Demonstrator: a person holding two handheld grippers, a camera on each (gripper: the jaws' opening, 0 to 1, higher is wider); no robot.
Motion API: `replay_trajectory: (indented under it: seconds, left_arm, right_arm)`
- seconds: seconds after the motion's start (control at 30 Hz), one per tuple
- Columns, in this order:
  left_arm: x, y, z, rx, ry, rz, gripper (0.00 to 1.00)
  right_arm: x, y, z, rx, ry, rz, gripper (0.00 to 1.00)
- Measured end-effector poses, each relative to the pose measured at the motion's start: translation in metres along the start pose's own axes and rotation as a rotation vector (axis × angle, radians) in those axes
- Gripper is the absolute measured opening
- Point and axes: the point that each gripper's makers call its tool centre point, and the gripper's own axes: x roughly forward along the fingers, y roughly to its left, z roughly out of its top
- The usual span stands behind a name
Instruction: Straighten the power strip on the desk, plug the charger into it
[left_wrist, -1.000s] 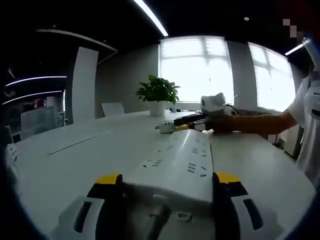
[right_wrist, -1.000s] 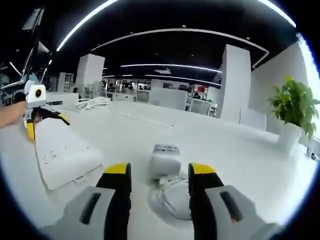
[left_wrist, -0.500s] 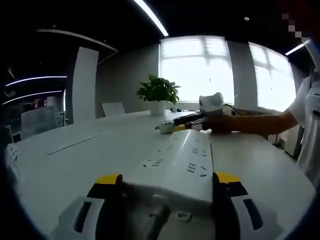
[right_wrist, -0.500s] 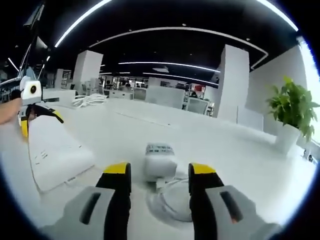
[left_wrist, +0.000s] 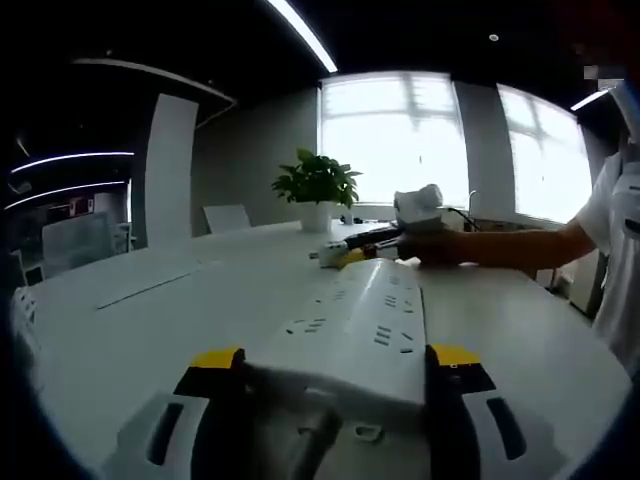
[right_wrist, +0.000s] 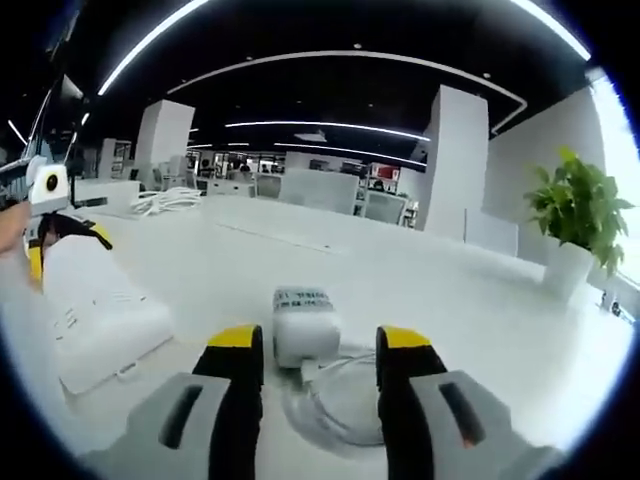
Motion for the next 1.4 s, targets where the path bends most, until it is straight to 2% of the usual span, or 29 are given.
replay_trajectory:
  seconds: [0.33,0.57,0.67,0.73,0.8,0.93,1.03,1.23,1.4]
  left_arm:
    - [0.000,0.000,0.000,0.000,0.000,0.000,0.74]
    - [0.000,0.000,-0.001,0.000,0.000,0.000,0.74]
    - [0.000,0.000,-0.001,0.000,0.000,0.001,0.74]
    - [0.000,0.000,-0.001,0.000,0.000,0.000,0.74]
    - [0.000,0.000,-0.001,0.000,0.000,0.000,0.74]
    - [0.000,0.000,-0.001,0.000,0.000,-0.001,0.74]
    - [-0.001,0.000,-0.001,0.001,0.000,-0.002,0.74]
    - [-0.001,-0.001,-0.001,0.001,0.000,-0.002,0.74]
    - [-0.001,-0.001,-0.001,0.001,0.000,-0.004,0.74]
  right_arm:
    - [0.006,-0.002,0.005,0.007,-0.004,0.000,0.43]
    - [0.008,0.008,0.009,-0.013,-0.022,0.054,0.43]
    - [0.010,0.010,0.013,0.032,-0.028,0.088,0.42]
    - [0.008,0.017,0.012,0.030,-0.027,0.091,0.40]
    - [0.007,0.022,0.010,0.017,-0.012,0.105,0.36]
    - [0.003,0.034,0.012,-0.033,-0.018,0.121,0.36]
    - [0.006,0.030,0.012,-0.080,-0.026,0.117,0.36]
    - [0.007,0.029,0.015,-0.042,-0.035,0.131,0.36]
    - [0.017,0.030,0.016,-0.012,-0.025,0.146,0.36]
